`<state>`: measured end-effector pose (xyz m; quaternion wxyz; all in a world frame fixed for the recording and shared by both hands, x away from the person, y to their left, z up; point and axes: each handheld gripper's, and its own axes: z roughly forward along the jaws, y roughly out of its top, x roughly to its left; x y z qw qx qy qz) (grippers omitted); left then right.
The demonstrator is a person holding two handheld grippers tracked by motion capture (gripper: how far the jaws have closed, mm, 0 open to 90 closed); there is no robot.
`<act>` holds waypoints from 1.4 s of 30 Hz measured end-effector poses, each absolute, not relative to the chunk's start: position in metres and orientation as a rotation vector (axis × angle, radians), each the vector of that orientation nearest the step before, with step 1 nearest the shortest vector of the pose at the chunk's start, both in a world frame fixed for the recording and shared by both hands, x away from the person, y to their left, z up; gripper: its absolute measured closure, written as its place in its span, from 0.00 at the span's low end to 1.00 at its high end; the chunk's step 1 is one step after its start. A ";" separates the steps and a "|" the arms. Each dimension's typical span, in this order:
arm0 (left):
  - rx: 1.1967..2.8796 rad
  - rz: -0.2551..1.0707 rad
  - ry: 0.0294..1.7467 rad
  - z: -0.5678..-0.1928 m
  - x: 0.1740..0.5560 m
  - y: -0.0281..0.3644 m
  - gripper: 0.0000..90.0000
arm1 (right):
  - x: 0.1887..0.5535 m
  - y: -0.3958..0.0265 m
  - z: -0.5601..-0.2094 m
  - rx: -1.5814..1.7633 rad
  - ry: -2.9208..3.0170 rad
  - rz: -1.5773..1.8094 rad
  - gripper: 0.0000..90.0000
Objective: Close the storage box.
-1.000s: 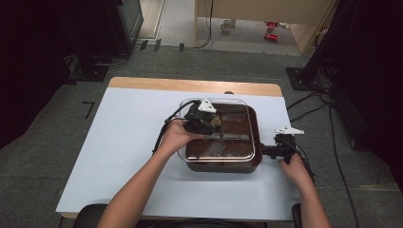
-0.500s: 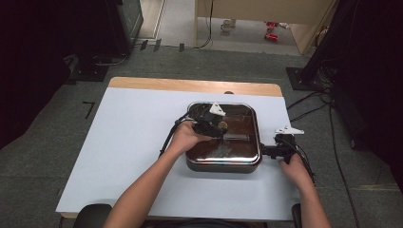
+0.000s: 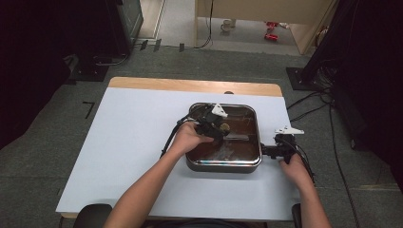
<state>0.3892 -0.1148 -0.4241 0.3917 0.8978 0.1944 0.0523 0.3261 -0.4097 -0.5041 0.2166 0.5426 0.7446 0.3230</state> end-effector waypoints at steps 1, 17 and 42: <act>2.279 0.131 0.494 -0.424 0.389 -0.115 0.65 | 0.326 -0.410 -0.504 1.504 2.062 0.895 0.10; 2.243 0.106 0.564 -0.413 0.390 -0.105 0.37 | 0.326 -0.410 -0.504 1.504 2.062 0.896 0.10; 2.200 0.190 0.593 -0.375 0.363 -0.054 0.27 | 0.326 -0.410 -0.504 1.502 2.063 0.896 0.10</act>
